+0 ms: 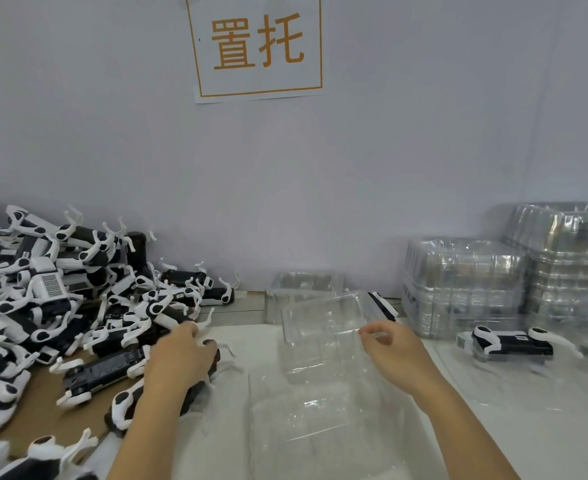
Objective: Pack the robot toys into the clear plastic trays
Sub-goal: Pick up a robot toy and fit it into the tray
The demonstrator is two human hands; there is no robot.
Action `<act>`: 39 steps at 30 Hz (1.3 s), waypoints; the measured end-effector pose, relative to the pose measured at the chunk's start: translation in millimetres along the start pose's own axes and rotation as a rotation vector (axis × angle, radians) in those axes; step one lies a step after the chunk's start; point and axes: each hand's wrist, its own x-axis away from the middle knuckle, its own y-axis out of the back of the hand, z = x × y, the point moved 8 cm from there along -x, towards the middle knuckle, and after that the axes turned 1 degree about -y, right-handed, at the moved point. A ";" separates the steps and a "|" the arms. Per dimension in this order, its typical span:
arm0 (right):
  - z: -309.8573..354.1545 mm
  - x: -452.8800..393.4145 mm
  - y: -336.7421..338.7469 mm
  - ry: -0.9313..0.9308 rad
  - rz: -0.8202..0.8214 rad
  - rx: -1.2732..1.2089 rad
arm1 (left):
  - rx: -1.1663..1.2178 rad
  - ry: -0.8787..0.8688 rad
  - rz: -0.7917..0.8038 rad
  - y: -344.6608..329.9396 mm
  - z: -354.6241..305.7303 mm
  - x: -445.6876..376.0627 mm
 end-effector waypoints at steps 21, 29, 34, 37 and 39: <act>0.5 -2.2 -2.1 0.033 -0.040 -0.029 | 1.084 0.105 -0.368 19.4 1.6 2.8; 1.3 -3.4 -3.3 0.045 -0.039 -0.034 | 1.374 0.286 -0.543 28.6 23.6 3.0; 1.3 -2.9 -3.5 0.043 -0.053 -0.048 | 1.518 0.155 -0.468 37.1 1.8 4.3; 3.9 -1.4 2.4 0.061 -0.118 -0.052 | 1.545 -0.026 -0.312 40.8 -28.3 8.7; 11.9 1.9 8.5 0.121 -0.190 -0.088 | 1.474 -0.127 -0.162 37.7 -53.3 16.9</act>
